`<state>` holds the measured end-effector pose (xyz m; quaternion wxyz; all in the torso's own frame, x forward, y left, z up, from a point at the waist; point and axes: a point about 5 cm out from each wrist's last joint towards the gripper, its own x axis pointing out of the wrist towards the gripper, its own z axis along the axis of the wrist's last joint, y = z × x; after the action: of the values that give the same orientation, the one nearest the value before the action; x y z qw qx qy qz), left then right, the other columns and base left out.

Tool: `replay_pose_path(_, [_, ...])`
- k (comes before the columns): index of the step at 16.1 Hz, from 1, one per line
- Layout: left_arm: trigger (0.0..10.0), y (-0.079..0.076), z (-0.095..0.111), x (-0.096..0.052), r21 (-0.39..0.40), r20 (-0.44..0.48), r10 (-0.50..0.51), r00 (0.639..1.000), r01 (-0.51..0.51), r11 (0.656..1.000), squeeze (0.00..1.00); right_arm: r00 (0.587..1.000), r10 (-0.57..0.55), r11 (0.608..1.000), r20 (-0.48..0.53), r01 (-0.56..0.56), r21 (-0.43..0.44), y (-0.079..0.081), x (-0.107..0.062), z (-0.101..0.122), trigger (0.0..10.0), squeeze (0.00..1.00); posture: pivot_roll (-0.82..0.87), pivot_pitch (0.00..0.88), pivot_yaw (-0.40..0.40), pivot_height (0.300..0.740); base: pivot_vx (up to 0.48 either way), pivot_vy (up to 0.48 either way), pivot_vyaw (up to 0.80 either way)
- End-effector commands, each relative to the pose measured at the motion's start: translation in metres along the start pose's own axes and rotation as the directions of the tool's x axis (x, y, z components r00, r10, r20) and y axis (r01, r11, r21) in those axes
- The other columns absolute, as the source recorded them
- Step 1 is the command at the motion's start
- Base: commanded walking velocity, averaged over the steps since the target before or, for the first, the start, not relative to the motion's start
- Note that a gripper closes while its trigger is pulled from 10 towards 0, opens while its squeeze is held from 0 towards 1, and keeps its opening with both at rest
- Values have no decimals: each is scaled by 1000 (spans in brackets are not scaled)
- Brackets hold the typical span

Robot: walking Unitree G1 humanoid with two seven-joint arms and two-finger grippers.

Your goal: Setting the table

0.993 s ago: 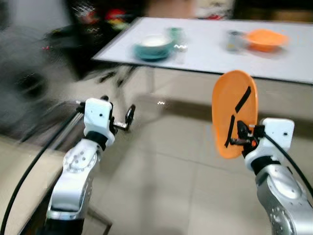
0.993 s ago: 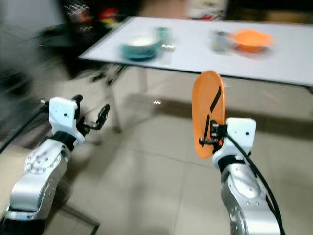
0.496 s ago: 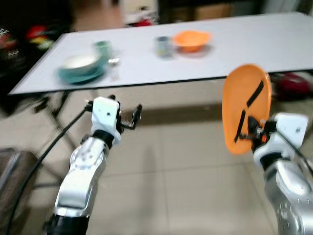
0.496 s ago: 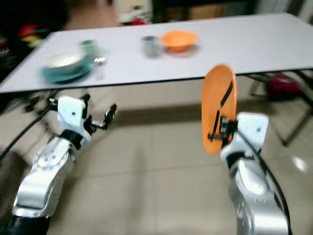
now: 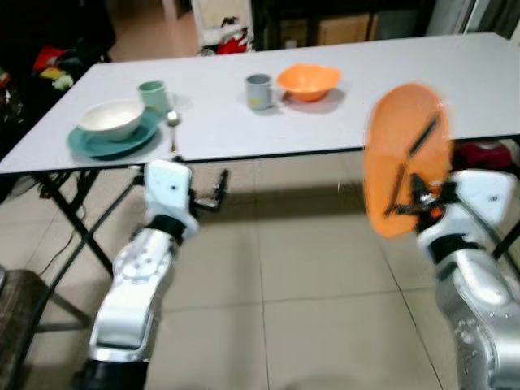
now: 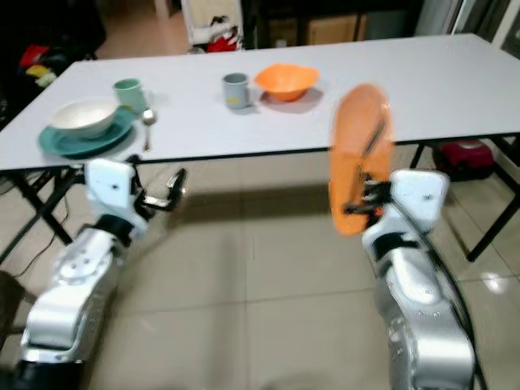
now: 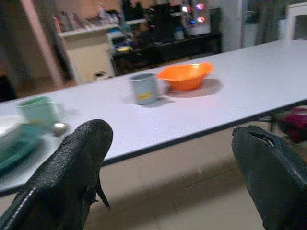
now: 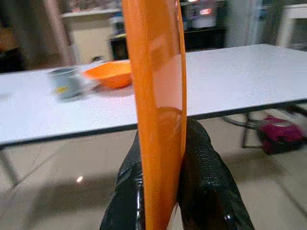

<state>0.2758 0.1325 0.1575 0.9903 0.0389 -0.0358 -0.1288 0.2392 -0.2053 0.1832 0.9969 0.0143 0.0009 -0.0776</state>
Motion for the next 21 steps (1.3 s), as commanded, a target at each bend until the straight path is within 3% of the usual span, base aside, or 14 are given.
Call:
replay_pose_path(1, [10000,8,2,-3,27,-1,30,1000,-30,999,0,997,69,995,45,-72,66,8,0,10,10000,0,-1,0,78,740,371,0,0])
replay_pose_path(5, [10000,9,-2,-9,35,-19,39,999,-38,999,0,981,194,960,29,-196,202,16,-3,4,10000,0,23,0,57,740,369,0,0])
replay_pose_path(14, [10000,6,-2,-10,29,-24,26,999,-26,999,0,975,220,959,17,-220,177,13,1,4,10000,0,29,0,55,740,372,0,0])
replay_pose_path(17, [10000,9,-5,-19,47,-42,53,998,-51,998,0,966,257,958,-32,-250,138,13,8,-1,10000,0,66,0,10,740,368,0,0])
replay_pose_path(21, [10000,12,-8,-25,40,-50,80,996,-78,996,0,923,373,907,-91,-342,247,26,2,-10,10000,0,65,0,-12,740,369,0,0])
